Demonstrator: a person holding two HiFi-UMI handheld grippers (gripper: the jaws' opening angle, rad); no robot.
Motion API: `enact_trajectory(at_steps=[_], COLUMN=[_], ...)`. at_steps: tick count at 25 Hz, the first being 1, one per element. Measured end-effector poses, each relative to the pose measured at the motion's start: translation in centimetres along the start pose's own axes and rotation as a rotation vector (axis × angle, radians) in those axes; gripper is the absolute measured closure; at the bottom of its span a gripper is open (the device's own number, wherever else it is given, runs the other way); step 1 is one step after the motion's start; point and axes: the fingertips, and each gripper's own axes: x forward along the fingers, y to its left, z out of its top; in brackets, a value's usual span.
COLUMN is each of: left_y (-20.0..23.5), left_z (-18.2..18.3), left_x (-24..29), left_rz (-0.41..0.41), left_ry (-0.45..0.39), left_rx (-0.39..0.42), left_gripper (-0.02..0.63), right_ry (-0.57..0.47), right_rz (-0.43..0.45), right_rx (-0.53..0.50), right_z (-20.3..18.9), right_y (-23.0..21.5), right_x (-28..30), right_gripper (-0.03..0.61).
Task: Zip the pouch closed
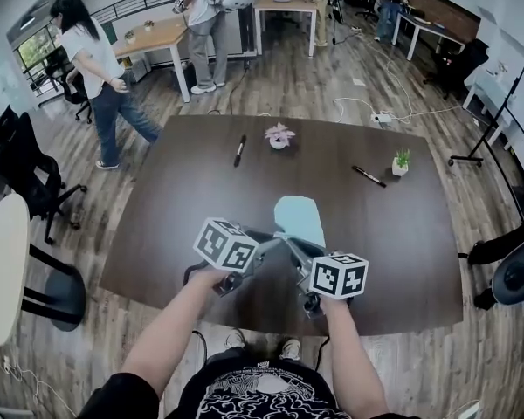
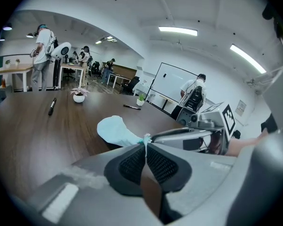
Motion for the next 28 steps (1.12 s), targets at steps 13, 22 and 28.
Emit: enact_trajectory(at_steps=[13, 22, 28], left_y=[1.3, 1.8, 2.1], left_z=[-0.3, -0.5, -0.4], left_x=[-1.7, -2.6, -2.9], left_rz=[0.042, 0.05, 0.038], left_ry=[-0.069, -0.089, -0.113], left_rx=[-0.088, -0.107, -0.144], left_gripper=[0.595, 0.597, 0.598], right_ry=[0.003, 0.005, 0.007], right_rz=[0.012, 0.015, 0.017], right_rx=[-0.032, -0.047, -0.051], right_z=[0.2, 0.1, 0.2], right_y=[1.5, 2.3, 2.3], right_x=[1.3, 1.9, 2.0], right_gripper=[0.568, 0.569, 0.571])
